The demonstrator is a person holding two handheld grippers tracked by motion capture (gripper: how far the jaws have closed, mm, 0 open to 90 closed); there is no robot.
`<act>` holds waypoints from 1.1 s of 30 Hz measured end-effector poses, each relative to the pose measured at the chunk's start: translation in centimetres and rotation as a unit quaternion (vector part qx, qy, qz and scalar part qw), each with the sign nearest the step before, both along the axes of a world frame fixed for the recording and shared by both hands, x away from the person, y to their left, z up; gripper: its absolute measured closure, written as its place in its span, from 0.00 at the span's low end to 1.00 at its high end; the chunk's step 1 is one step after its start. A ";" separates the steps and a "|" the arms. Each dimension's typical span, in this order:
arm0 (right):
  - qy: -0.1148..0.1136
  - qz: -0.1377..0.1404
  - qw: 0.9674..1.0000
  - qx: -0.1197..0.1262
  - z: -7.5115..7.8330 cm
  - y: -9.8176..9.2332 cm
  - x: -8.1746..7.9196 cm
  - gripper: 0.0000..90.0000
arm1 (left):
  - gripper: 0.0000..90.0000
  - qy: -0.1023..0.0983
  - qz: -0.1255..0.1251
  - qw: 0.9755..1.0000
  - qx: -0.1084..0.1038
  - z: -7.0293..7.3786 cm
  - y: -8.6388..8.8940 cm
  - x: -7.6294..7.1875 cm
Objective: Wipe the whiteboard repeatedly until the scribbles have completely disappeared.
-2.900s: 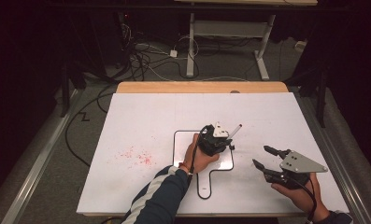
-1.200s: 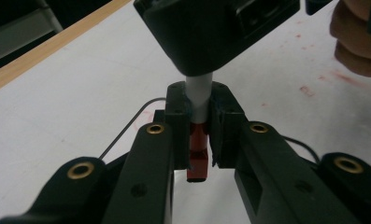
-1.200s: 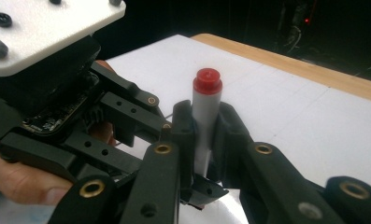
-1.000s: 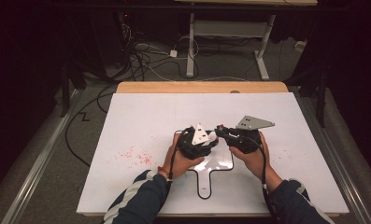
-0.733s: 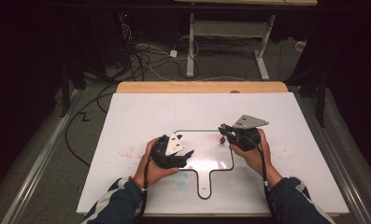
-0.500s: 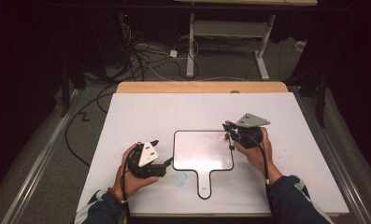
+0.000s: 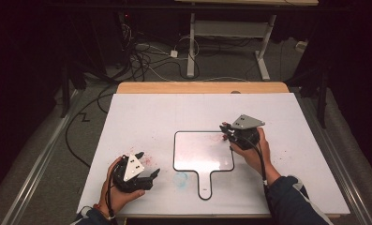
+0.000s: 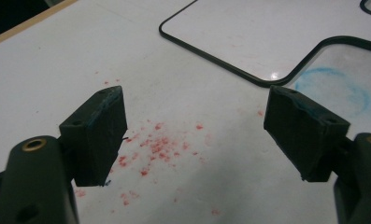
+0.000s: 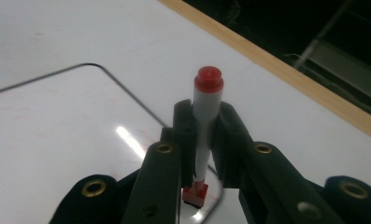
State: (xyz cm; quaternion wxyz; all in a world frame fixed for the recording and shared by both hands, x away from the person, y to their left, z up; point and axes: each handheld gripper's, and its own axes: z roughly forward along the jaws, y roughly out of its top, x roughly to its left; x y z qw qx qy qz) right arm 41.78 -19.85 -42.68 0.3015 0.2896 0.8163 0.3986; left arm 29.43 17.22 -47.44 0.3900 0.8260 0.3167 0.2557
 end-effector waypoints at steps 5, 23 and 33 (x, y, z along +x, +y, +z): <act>-0.005 -0.010 1.000 0.013 -0.2 -0.9 0.9 0.90 | 0.22 -0.002 -0.007 1.000 0.005 0.0 -0.3 0.1; -0.015 -0.016 1.000 0.010 -0.4 -0.2 1.7 0.90 | 0.23 -0.003 -0.008 1.000 -0.001 0.0 -0.2 0.2; 0.011 0.046 0.998 0.046 -0.5 2.1 1.1 0.90 | 0.22 -0.003 -0.010 1.000 -0.005 0.1 -0.3 0.1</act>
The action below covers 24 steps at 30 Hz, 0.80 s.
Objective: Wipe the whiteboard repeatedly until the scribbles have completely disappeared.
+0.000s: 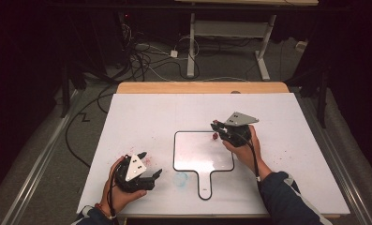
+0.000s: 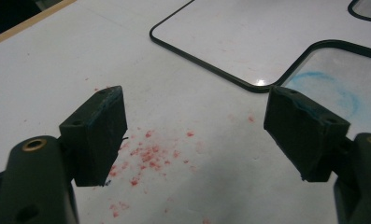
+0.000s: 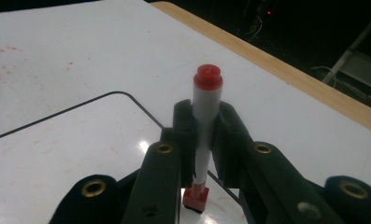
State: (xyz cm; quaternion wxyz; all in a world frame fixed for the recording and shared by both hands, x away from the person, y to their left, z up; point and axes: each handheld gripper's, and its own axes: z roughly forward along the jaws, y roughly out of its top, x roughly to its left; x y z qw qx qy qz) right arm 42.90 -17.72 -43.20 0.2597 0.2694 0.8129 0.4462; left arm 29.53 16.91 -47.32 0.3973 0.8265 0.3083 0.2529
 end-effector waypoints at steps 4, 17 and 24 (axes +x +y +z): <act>-0.018 -0.042 0.998 -0.042 0.3 -0.3 0.5 0.90 | 0.22 0.000 0.002 1.000 -0.003 0.0 0.1 0.0; 0.005 -0.031 0.999 0.009 0.0 0.8 1.7 0.90 | 0.23 -0.001 -0.001 1.000 -0.005 0.1 0.2 0.0; -0.006 -0.043 0.999 -0.017 0.1 1.2 1.6 0.90 | 0.23 0.000 -0.002 1.000 -0.004 0.2 0.4 -0.1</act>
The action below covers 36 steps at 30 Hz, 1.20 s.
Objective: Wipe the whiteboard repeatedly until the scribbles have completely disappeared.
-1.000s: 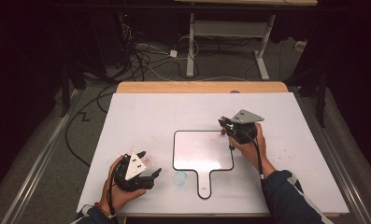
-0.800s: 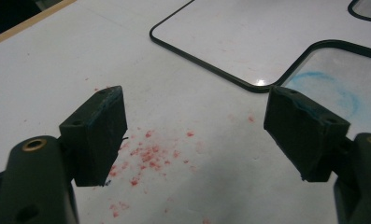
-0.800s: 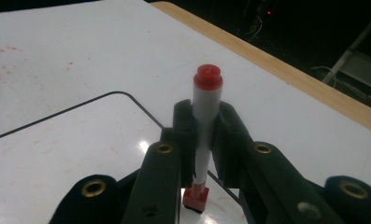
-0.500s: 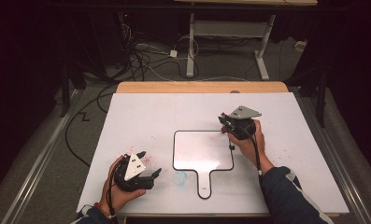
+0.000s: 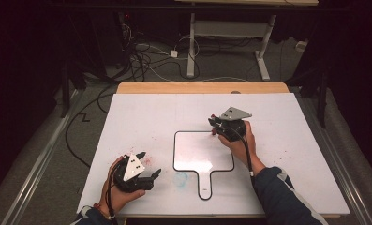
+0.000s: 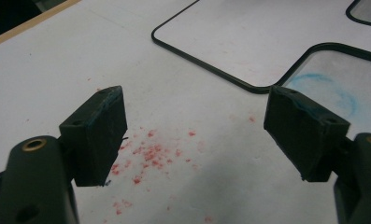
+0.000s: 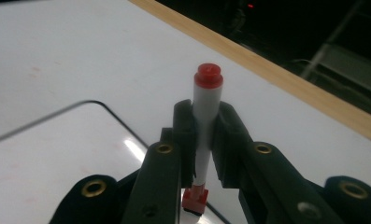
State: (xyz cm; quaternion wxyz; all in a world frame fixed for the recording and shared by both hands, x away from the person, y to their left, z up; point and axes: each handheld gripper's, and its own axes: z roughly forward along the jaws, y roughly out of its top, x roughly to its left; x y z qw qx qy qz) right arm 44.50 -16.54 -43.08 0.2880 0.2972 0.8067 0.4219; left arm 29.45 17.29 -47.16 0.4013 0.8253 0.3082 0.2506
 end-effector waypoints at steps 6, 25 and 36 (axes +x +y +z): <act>0.007 -0.046 0.999 0.002 0.3 -2.0 0.3 0.90 | 0.22 0.000 0.000 1.000 -0.001 0.0 0.0 0.0; 0.020 0.036 0.998 0.038 -0.3 1.7 -1.6 0.90 | 0.22 -0.007 -0.004 1.000 0.000 0.1 0.1 0.0; -0.003 0.029 0.999 0.025 -0.6 2.7 -1.4 0.90 | 0.22 -0.005 -0.005 1.000 -0.002 0.1 -0.1 -0.1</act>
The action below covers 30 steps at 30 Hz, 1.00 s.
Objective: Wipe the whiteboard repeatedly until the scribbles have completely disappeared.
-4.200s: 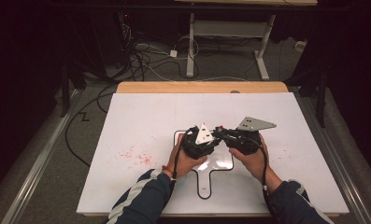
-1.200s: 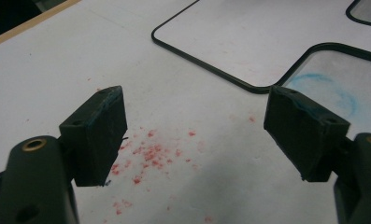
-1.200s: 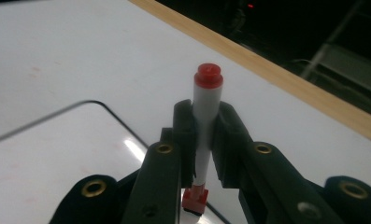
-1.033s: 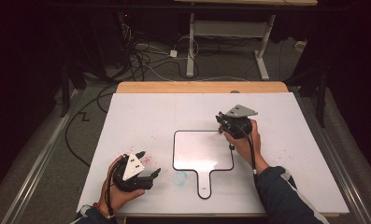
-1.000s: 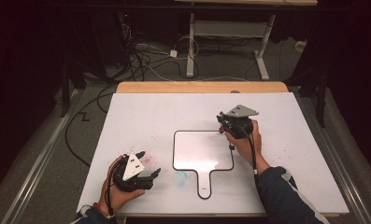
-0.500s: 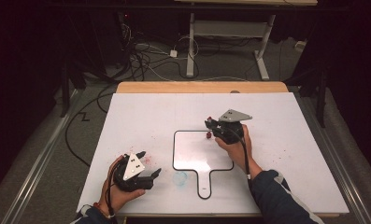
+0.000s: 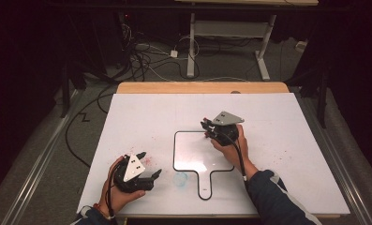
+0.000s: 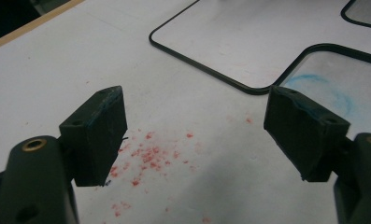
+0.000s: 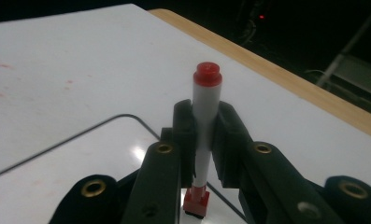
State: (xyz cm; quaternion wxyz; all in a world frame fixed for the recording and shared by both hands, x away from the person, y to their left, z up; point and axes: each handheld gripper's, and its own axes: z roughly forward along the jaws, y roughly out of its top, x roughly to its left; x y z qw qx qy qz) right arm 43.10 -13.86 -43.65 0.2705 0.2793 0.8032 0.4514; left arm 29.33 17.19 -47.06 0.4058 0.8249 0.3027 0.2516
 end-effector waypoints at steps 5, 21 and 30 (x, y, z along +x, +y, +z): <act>0.000 0.008 1.000 -0.006 0.1 0.5 -0.3 0.90 | 0.22 -0.006 0.000 1.000 0.005 0.0 0.1 0.1; 0.017 0.003 1.000 -0.007 0.4 -1.2 -1.0 0.90 | 0.22 0.000 -0.002 1.000 0.007 0.0 -0.2 -0.1; 0.000 -0.059 0.997 -0.040 0.7 -3.7 -0.4 0.90 | 0.22 -0.002 -0.003 1.000 0.008 0.0 0.0 0.0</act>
